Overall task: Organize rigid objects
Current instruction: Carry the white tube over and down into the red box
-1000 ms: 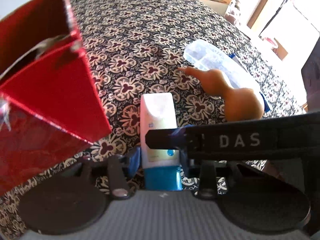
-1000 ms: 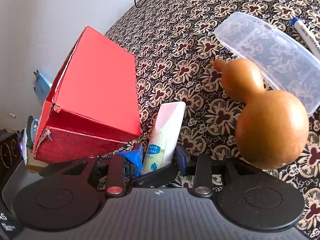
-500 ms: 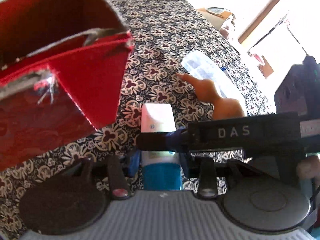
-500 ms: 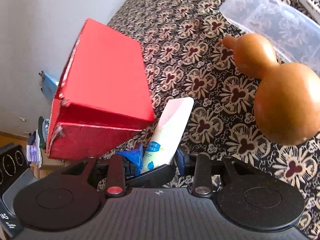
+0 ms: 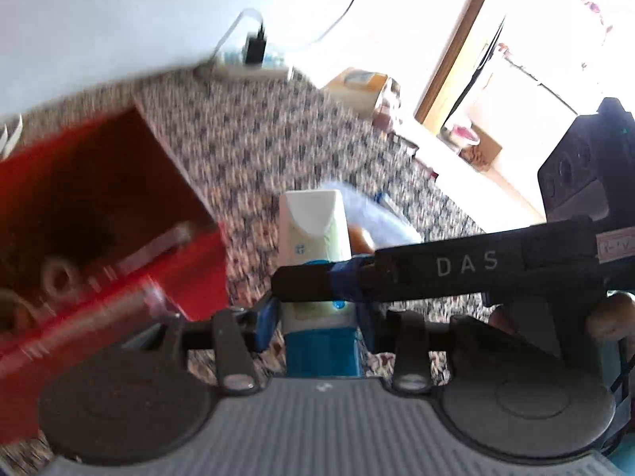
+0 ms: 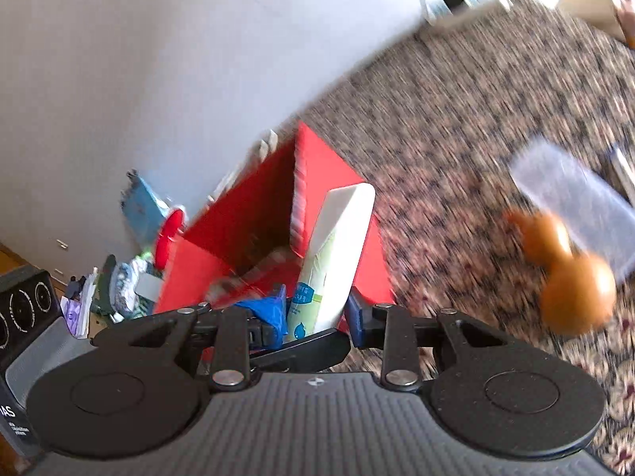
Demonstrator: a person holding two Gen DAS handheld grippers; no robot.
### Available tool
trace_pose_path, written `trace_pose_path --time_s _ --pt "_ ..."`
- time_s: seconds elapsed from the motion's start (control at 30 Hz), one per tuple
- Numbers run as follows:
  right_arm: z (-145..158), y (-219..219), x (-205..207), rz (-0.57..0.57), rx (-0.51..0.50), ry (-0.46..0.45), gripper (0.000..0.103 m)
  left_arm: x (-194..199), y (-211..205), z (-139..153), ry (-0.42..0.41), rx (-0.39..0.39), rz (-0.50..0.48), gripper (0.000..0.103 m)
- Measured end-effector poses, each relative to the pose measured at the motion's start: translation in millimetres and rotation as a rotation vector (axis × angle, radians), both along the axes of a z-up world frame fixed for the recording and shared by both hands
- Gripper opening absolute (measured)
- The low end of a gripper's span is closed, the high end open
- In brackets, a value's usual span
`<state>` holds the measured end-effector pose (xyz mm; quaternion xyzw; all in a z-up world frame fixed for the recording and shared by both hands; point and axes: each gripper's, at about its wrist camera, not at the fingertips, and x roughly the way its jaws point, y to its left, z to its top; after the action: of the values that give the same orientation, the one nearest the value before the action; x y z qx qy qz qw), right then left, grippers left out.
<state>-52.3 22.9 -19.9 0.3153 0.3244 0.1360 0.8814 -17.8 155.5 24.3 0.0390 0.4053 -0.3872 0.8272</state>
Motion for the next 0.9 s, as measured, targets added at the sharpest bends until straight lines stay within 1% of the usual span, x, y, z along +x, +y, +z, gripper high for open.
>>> trace_pose_path --time_s 0.17,0.3,0.37,0.47,0.57,0.67,0.77,0.9 --pt "28.5 23.9 32.1 0.058 -0.060 -0.096 0.014 12.9 20.1 32.3 -0.113 -0.022 0.009 0.037" --pt "37.1 41.0 66.8 0.128 -0.082 -0.113 0.012 29.5 37.7 45.4 -0.178 0.000 0.049 0.037" --pt "36.1 50.5 85.9 0.167 -0.096 -0.101 0.011 40.3 47.7 47.2 -0.185 0.011 0.074 0.037" --pt "30.0 61.8 113.5 0.228 -0.101 -0.057 0.008 62.3 61.2 42.6 -0.156 0.021 0.112 0.036" --pt "19.2 73.6 138.7 0.295 -0.096 -0.006 0.007 83.6 69.1 30.9 -0.123 0.053 0.157 0.034" --pt "7.5 91.7 156.7 0.360 -0.140 0.046 0.007 101.6 76.4 17.9 -0.075 0.086 0.195 0.029" --pt "-3.2 104.0 172.7 0.409 -0.169 0.094 0.008 113.4 82.1 3.5 -0.022 0.122 0.221 0.029" --pt "-14.2 113.8 189.7 0.455 -0.176 0.150 0.007 122.7 86.6 -15.0 0.009 0.186 0.253 0.029"
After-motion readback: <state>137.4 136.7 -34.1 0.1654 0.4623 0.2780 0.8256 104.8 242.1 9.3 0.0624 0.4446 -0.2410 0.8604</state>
